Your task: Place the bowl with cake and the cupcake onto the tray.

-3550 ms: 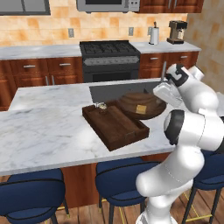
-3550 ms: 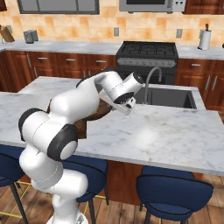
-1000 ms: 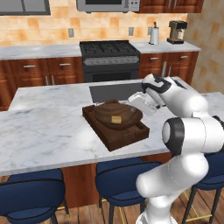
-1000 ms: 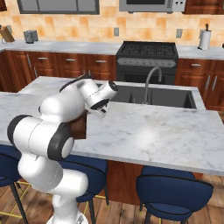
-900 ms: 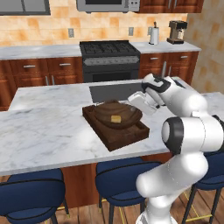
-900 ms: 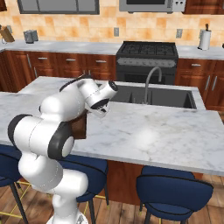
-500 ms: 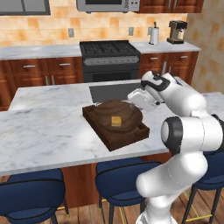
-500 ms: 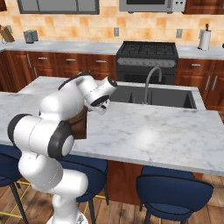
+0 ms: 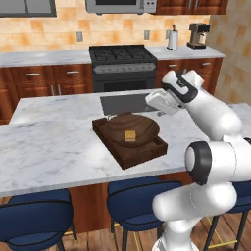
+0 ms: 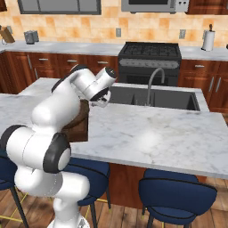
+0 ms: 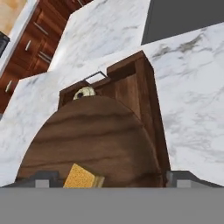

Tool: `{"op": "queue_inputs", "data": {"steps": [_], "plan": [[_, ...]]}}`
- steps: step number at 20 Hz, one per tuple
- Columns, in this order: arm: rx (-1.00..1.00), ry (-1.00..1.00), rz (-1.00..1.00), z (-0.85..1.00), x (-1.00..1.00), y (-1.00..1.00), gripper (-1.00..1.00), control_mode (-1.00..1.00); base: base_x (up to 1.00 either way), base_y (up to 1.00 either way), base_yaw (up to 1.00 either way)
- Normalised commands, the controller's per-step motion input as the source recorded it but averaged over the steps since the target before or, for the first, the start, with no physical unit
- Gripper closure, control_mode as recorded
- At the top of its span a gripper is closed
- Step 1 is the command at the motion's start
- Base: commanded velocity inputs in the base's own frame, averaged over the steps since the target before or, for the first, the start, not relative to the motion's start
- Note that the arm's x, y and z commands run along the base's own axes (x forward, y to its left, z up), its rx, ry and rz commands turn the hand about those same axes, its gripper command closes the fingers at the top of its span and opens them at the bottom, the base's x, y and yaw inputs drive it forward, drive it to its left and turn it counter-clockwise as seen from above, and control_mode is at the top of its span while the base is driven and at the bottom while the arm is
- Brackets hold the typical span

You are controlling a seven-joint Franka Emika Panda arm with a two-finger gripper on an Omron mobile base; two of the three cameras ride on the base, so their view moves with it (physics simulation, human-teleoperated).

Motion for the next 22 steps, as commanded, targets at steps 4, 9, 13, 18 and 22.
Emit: {"op": "queue_inputs", "data": {"steps": [4,9,13,18,22], "plan": [[-0.09,-0.11,0.00,0.22,-0.49,0.00,-1.00,-1.00,0.00,0.00,0.00],[-0.15,-0.11,0.00,0.06,-0.56,0.00,-1.00,-1.00,0.00,0.00,0.00],[-0.16,-0.13,0.00,0.10,-0.67,0.00,-1.00,-1.00,0.00,0.00,0.00],[-0.17,-0.12,0.00,0.20,-0.67,0.00,-1.00,-1.00,0.00,0.00,0.00],[-0.18,-0.12,0.00,0.24,-0.64,0.00,-1.00,-1.00,0.00,0.00,0.00]]}}
